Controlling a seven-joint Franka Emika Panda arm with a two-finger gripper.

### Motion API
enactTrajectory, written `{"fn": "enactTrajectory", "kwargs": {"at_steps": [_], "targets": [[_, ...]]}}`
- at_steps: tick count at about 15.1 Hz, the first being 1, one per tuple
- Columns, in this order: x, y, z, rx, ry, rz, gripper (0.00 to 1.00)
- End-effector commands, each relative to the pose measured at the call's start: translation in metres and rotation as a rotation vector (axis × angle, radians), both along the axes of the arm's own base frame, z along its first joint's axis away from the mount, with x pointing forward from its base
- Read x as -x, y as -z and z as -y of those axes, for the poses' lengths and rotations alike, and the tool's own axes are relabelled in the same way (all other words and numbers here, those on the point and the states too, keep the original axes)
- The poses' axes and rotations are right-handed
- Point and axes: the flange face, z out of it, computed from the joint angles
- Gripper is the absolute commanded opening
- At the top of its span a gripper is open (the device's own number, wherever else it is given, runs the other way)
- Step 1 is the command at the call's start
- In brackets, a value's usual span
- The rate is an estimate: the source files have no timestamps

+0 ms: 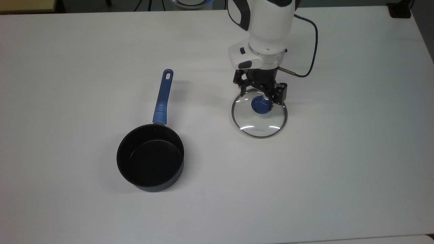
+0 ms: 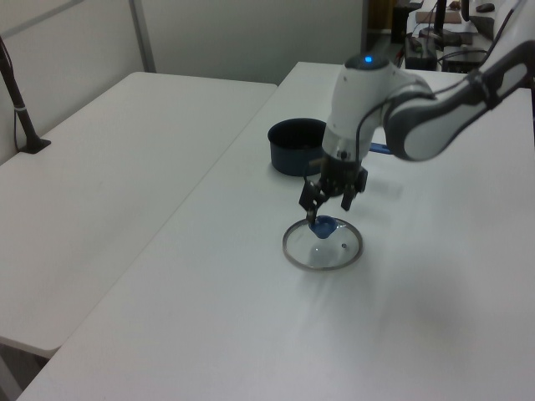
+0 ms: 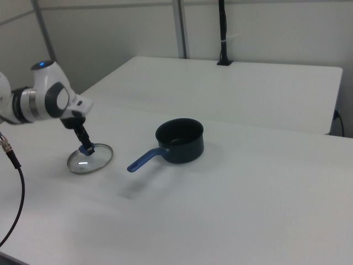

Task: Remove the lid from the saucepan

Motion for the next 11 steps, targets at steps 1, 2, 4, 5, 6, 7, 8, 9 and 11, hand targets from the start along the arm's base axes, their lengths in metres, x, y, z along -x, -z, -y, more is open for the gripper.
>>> {"fn": "enactTrajectory", "kwargs": {"at_steps": [1, 2, 4, 5, 6, 7, 8, 9, 11], "targets": [[-0.011, -0.074, 0.026, -0.061, -0.082, -0.076, 1.00], [-0.011, -0.090, 0.033, -0.054, -0.128, -0.107, 1.00], [-0.004, -0.114, 0.056, -0.023, -0.222, -0.158, 1.00], [0.000, -0.127, 0.070, -0.012, -0.278, -0.162, 1.00], [0.004, -0.146, 0.098, 0.000, -0.330, -0.167, 1.00], [0.008, -0.157, 0.117, 0.009, -0.362, -0.174, 1.00], [0.011, -0.164, 0.130, 0.019, -0.394, -0.178, 1.00], [0.012, -0.167, 0.143, 0.025, -0.406, -0.187, 1.00], [0.014, -0.171, 0.171, 0.075, -0.381, -0.208, 1.00]]}}
